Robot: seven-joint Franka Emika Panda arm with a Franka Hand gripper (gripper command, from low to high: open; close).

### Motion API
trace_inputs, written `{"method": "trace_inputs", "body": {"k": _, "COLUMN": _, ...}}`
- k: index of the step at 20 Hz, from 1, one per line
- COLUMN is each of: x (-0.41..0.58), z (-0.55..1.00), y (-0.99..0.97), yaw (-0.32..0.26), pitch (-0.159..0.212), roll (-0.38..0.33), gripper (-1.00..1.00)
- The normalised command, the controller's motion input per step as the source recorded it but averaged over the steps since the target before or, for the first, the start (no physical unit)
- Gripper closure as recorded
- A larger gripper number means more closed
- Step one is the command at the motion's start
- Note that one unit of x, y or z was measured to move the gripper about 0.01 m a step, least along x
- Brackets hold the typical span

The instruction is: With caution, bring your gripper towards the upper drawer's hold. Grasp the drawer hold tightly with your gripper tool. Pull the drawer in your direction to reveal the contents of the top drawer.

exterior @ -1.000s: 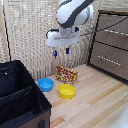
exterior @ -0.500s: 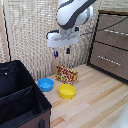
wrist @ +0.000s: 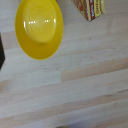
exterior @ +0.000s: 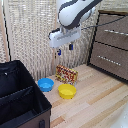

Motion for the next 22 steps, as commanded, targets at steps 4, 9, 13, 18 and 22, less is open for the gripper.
{"method": "trace_inputs", "body": {"k": 4, "x": 0.024, "z": 0.20, "y": -0.04, "yaw": 0.133, "pitch": 0.017, "roll": -0.289, "gripper": -1.00}}
{"method": "trace_inputs", "body": {"k": 9, "x": 0.104, "z": 0.15, "y": 0.00, "yaw": 0.103, "pitch": 0.038, "roll": -0.317, "gripper": -1.00}}
{"method": "trace_inputs", "body": {"k": 13, "x": 0.109, "z": 0.07, "y": 0.00, "yaw": 0.116, "pitch": 0.010, "roll": -0.351, "gripper": -1.00}}
{"method": "trace_inputs", "body": {"k": 18, "x": 0.107, "z": 0.03, "y": 0.00, "yaw": 0.121, "pitch": 0.004, "roll": -0.369, "gripper": -1.00}}
{"method": "trace_inputs", "body": {"k": 22, "x": 0.137, "z": 0.05, "y": 0.00, "yaw": 0.119, "pitch": 0.000, "roll": -0.364, "gripper": -1.00}}
